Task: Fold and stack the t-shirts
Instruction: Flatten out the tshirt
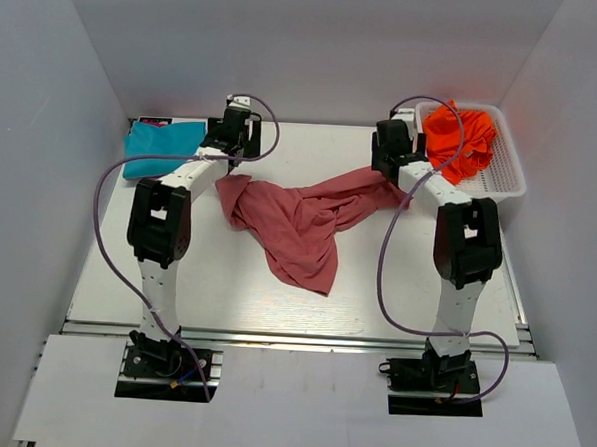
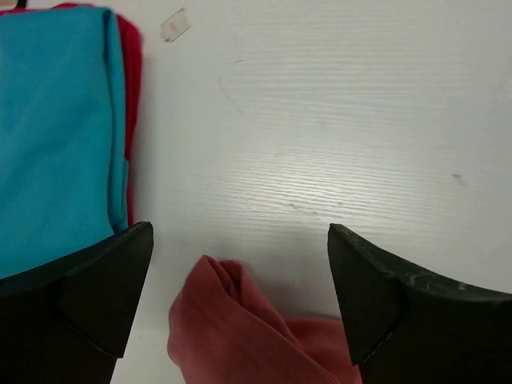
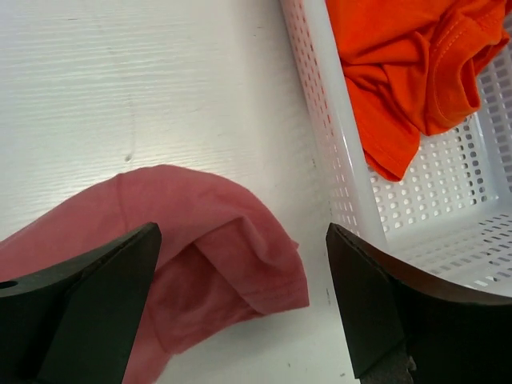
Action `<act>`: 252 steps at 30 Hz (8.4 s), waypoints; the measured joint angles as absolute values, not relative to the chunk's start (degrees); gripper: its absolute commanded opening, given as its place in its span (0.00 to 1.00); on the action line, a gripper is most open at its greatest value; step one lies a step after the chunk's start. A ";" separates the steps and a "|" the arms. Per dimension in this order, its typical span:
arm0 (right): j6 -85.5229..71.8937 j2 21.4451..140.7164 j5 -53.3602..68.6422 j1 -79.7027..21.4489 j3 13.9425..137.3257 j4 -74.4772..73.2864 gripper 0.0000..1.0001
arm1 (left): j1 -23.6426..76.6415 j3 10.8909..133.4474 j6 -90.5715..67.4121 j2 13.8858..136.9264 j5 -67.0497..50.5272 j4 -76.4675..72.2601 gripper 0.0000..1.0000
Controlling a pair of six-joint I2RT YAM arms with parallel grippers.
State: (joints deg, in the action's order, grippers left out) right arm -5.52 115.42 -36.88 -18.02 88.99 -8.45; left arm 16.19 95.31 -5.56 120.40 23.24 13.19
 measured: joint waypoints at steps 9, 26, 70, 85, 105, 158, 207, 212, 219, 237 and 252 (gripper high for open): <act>-8.01 100.73 -24.77 -18.04 79.83 -11.22 0.90 | 17.96 84.12 -3.77 102.45 1.19 13.15 1.00; -21.32 94.85 -14.35 -7.31 68.75 -16.56 0.90 | 53.23 65.58 -4.97 99.15 -18.11 12.10 1.00; -18.74 101.27 -13.37 -12.60 67.99 -16.91 0.84 | 42.04 46.96 -23.40 75.09 35.38 24.80 0.00; -21.52 103.42 -9.32 -12.88 66.17 -16.47 0.66 | 38.06 46.98 -21.82 74.78 32.60 23.51 0.00; -21.58 81.78 -9.28 -13.02 66.61 -20.40 0.00 | 36.86 57.43 -14.63 67.94 38.44 22.55 0.00; -14.52 64.36 -13.45 -13.08 62.65 2.48 0.00 | 35.86 62.26 3.42 68.69 45.41 4.12 0.00; -17.96 106.85 -15.18 -13.08 82.89 -11.97 0.90 | 10.90 70.24 -16.56 104.51 3.46 10.22 0.92; -17.96 106.85 -14.70 -13.08 82.67 -12.43 0.90 | 9.96 69.06 -17.50 107.20 1.21 9.26 0.85; -17.96 106.85 -14.59 -13.08 82.65 -13.26 0.90 | 8.10 69.10 -18.28 111.68 -2.55 7.07 0.83; -17.96 106.87 -14.61 -13.08 82.65 -13.65 0.90 | 6.55 68.77 -19.59 112.29 -10.09 2.74 0.26; -17.96 106.89 -14.87 -13.08 82.65 -14.11 0.90 | 6.11 68.77 -19.55 113.03 -8.27 4.29 0.43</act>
State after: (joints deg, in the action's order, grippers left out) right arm -17.96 106.89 -14.87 -13.08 82.65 -14.11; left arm 6.11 68.77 -19.55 113.03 -8.27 4.29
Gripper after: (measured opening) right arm 0.904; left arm 0.426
